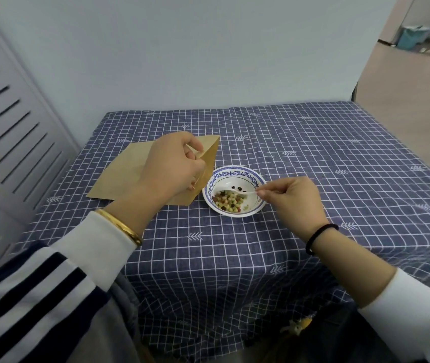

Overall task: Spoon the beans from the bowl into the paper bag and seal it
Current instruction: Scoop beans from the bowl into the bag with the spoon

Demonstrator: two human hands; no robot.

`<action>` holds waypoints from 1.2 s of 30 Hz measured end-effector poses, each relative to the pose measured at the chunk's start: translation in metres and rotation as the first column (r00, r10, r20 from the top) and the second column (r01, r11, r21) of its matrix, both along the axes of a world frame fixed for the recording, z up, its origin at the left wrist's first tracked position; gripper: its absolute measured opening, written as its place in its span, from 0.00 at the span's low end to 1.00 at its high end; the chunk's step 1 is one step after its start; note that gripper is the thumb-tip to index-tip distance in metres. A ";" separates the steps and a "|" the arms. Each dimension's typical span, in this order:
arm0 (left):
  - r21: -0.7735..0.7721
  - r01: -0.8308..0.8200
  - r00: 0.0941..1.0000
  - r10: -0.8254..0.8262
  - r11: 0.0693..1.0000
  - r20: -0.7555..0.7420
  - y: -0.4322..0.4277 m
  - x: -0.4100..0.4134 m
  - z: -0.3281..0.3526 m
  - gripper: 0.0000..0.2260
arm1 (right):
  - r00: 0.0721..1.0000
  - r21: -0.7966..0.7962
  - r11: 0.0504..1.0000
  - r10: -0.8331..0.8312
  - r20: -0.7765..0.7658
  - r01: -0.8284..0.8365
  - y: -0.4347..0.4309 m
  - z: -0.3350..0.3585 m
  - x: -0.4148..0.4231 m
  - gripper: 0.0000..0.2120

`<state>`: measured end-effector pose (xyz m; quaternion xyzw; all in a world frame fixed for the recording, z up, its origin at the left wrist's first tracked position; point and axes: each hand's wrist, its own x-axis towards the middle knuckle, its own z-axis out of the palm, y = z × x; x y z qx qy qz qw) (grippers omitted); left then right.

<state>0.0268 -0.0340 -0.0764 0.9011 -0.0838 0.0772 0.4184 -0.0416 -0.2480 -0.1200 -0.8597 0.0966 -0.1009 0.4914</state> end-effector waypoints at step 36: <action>0.017 0.002 1.000 -0.002 1.000 0.003 -0.002 0.000 0.001 0.14 | 0.896 0.535 0.824 0.079 -0.436 0.188 -0.006 0.001 -0.006 0.06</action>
